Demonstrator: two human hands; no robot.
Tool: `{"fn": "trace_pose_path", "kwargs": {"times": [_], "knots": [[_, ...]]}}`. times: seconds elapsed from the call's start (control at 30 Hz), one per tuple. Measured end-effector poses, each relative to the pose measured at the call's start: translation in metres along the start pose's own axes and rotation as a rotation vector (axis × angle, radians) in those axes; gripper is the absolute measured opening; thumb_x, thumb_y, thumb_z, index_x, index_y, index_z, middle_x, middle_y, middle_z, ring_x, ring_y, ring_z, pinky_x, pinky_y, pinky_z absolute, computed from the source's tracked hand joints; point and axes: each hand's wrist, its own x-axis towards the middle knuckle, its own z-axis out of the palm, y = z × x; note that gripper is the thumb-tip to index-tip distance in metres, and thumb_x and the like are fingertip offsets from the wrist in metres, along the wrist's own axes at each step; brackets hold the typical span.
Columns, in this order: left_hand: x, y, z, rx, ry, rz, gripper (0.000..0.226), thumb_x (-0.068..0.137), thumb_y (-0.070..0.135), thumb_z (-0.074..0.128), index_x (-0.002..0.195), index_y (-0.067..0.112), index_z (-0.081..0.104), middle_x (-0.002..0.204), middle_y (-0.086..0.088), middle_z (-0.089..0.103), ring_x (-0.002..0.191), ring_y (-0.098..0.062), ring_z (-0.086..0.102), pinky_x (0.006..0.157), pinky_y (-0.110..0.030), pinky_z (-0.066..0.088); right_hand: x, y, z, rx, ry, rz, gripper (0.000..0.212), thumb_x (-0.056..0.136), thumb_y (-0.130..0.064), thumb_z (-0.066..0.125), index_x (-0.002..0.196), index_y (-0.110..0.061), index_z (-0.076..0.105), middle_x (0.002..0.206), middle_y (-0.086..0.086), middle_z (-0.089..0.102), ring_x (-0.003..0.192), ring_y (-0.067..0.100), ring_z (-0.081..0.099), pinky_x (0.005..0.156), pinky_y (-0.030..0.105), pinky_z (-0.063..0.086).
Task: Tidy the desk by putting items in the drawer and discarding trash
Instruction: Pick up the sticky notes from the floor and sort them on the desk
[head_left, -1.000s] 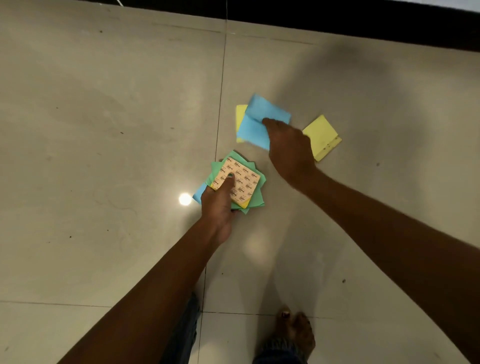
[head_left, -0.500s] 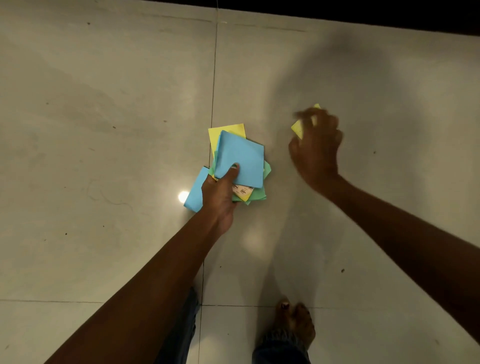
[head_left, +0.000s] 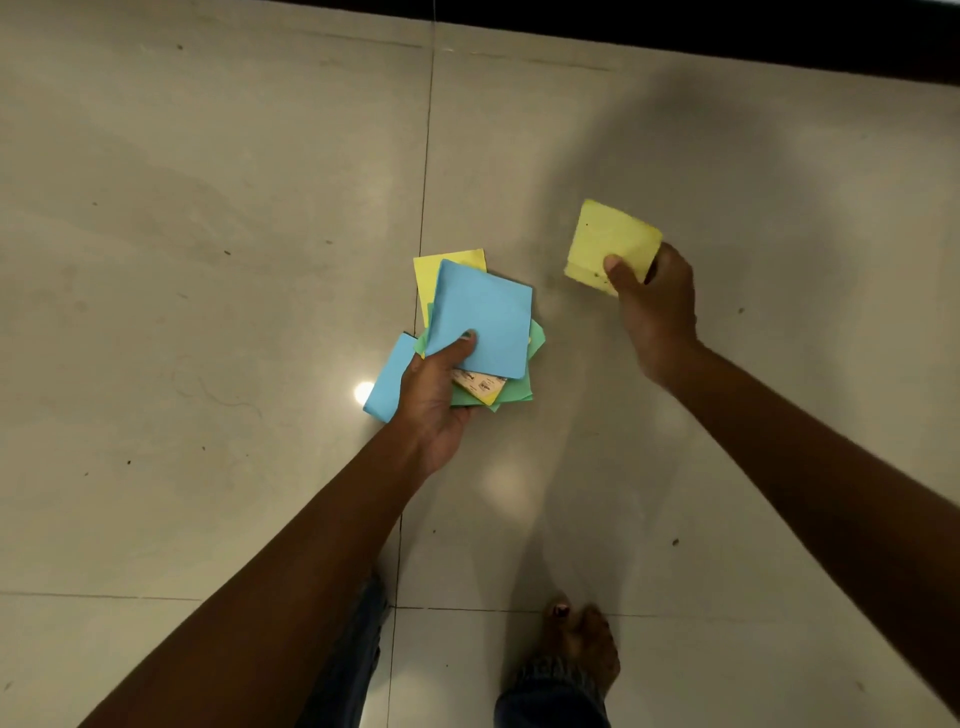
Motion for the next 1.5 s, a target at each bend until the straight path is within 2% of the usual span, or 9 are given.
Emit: {"fn": "trace_pose_path", "kwargs": {"times": [0.1,0.23,0.53,0.77,0.97,1.07,1.17,1.37,1.5], "knots": [[-0.003,0.002,0.000,-0.031,0.001,-0.004,0.011,0.089,0.013,0.059,0.100,0.016,0.058,0.107,-0.010,0.065,0.096,-0.026,0.062,0.089,-0.046,0.049,-0.042,-0.020,0.008,0.300,-0.231,0.013,0.012,0.086,-0.010,0.065,0.096,-0.011,0.058,0.081,0.003,0.064,0.068,0.005,0.062,0.059,0.022,0.052],[-0.005,0.009,-0.003,0.017,-0.108,-0.035,0.044,0.089,0.044,0.054,0.122,0.016,0.059,0.115,-0.009,0.066,0.101,-0.025,0.063,0.081,-0.038,0.055,-0.077,-0.018,0.037,-0.081,-0.428,-0.083,0.033,0.076,-0.029,0.070,0.097,-0.005,0.060,0.089,0.013,0.067,0.077,0.022,0.060,0.065,0.030,0.041],[0.001,0.062,-0.062,0.034,0.040,0.121,0.036,0.087,0.016,0.062,0.122,0.012,0.059,0.116,-0.008,0.067,0.101,-0.024,0.065,0.073,-0.034,0.059,-0.059,-0.041,0.087,-0.281,-0.122,-0.312,0.033,0.079,-0.008,0.058,0.112,-0.012,0.051,0.111,0.007,0.050,0.102,0.025,0.051,0.083,0.041,0.045],[-0.004,0.074,-0.091,-0.054,0.059,0.153,0.017,0.089,0.015,0.059,0.106,0.018,0.062,0.098,-0.003,0.073,0.091,-0.021,0.069,0.078,-0.037,0.058,-0.027,-0.036,0.117,-0.886,-0.419,-0.509,0.072,0.077,-0.015,0.072,0.137,-0.020,0.032,0.138,0.006,0.033,0.124,0.030,0.031,0.089,0.043,0.036],[-0.005,0.070,-0.084,-0.098,0.033,0.125,0.015,0.089,0.015,0.059,0.103,0.016,0.063,0.106,-0.006,0.070,0.097,-0.024,0.067,0.086,-0.039,0.055,-0.019,-0.043,0.111,-0.861,-0.377,-0.043,0.065,0.071,-0.036,0.077,0.123,-0.016,0.045,0.134,0.011,0.030,0.125,0.030,0.029,0.093,0.041,0.035],[-0.004,0.068,-0.079,-0.111,0.009,0.114,0.017,0.090,0.015,0.058,0.106,0.015,0.062,0.111,-0.008,0.068,0.103,-0.026,0.064,0.087,-0.040,0.054,-0.024,-0.043,0.104,-0.404,-0.278,-0.014,0.023,0.084,-0.037,0.063,0.093,-0.016,0.059,0.109,0.011,0.046,0.102,0.026,0.043,0.082,0.037,0.038],[-0.004,0.065,-0.073,-0.114,-0.004,0.110,0.024,0.090,0.015,0.058,0.114,0.015,0.059,0.116,-0.009,0.066,0.109,-0.028,0.061,0.089,-0.042,0.053,-0.051,-0.055,0.094,0.055,-0.246,-0.032,0.032,0.092,-0.029,0.055,0.063,-0.021,0.042,0.069,0.000,0.045,0.062,0.012,0.041,0.059,0.024,0.034],[-0.007,0.065,-0.053,-0.054,-0.044,0.097,0.029,0.089,0.030,0.059,0.115,0.015,0.061,0.104,-0.004,0.072,0.098,-0.019,0.067,0.083,-0.037,0.057,-0.097,-0.059,0.112,-0.015,-0.434,-0.146,0.026,0.090,-0.026,0.059,0.068,-0.023,0.046,0.075,0.000,0.048,0.067,0.013,0.044,0.062,0.025,0.034],[-0.002,0.066,-0.058,0.047,0.048,0.151,0.031,0.087,0.015,0.064,0.117,0.018,0.060,0.118,-0.006,0.066,0.099,-0.019,0.066,0.074,-0.034,0.059,-0.099,-0.060,0.121,-0.038,-0.253,-0.188,0.016,0.088,-0.019,0.057,0.099,-0.008,0.054,0.098,0.005,0.050,0.087,0.019,0.052,0.075,0.034,0.044]]}}
